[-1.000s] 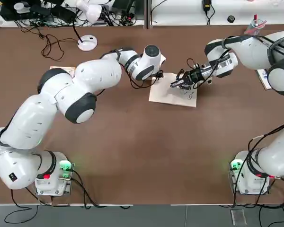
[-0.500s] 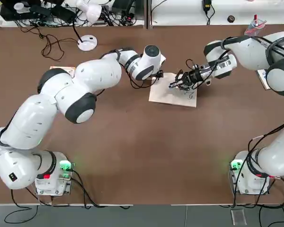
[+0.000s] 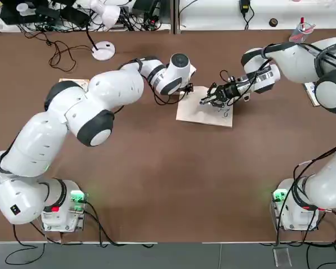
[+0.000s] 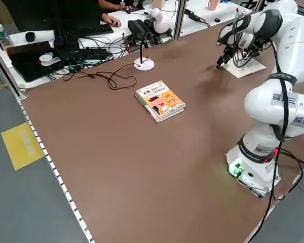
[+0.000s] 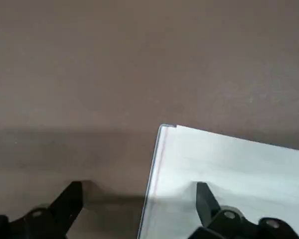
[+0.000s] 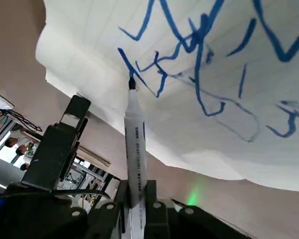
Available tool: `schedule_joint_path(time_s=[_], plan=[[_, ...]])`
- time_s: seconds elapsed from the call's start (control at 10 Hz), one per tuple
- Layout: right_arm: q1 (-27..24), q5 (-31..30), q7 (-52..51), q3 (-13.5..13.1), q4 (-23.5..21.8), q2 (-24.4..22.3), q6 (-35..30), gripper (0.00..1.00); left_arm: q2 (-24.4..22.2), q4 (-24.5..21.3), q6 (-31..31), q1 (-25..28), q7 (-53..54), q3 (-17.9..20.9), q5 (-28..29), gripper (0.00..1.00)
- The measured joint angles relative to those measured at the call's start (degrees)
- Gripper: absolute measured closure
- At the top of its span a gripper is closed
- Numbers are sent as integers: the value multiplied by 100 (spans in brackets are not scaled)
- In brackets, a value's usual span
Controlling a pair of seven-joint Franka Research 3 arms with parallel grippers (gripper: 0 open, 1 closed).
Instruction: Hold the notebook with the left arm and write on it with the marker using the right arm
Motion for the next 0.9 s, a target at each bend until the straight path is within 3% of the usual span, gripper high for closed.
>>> schedule_joint_path(time_s=[0.5, 0.9], plan=[[-126, -108, 124, -34, -4, -112, 22, 83, 0, 0, 0, 0, 0, 0, 0, 0], [-477, -702, 290, -48, -28, -443, -385, 83, 0, 0, 0, 0, 0, 0, 0, 0]])
